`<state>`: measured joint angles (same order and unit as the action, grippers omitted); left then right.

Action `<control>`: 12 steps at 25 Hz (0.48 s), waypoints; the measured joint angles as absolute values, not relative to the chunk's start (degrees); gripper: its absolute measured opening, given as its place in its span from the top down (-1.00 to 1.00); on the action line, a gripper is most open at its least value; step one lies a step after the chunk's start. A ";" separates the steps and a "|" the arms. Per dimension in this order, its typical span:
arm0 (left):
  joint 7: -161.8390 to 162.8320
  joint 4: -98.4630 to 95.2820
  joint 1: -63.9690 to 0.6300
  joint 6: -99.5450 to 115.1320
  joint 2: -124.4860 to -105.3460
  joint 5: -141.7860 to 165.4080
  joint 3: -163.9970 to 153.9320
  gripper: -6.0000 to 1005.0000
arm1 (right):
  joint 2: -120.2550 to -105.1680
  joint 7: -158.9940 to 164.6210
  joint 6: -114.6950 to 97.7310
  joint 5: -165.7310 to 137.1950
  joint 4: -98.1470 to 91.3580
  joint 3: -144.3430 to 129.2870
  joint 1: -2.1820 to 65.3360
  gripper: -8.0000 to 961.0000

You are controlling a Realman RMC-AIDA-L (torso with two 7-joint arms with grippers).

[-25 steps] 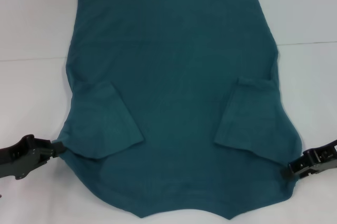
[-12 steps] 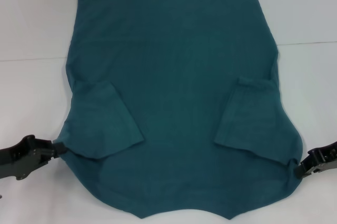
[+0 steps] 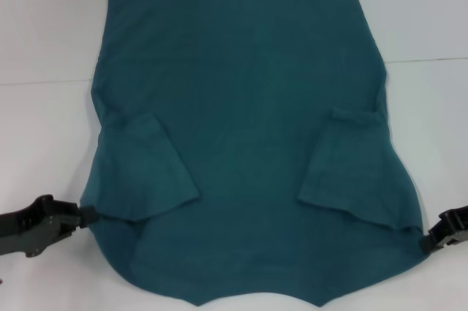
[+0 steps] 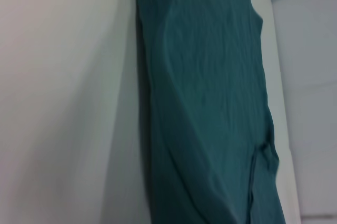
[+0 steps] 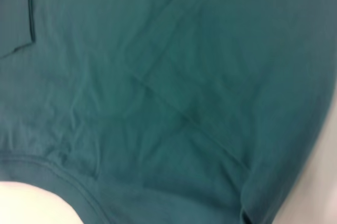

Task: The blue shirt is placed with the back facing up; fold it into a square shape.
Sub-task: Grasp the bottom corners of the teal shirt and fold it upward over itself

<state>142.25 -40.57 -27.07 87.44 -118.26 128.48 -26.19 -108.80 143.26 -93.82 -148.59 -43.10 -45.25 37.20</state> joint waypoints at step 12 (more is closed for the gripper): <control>143.75 -47.49 -24.51 98.25 -118.41 136.84 -26.42 0.91 | -108.25 142.68 -104.02 -151.56 -46.26 -45.10 36.59 0.89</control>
<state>143.75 -47.49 -24.51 98.25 -118.41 136.84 -26.42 -108.25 142.68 -104.02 -151.56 -46.26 -45.10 36.59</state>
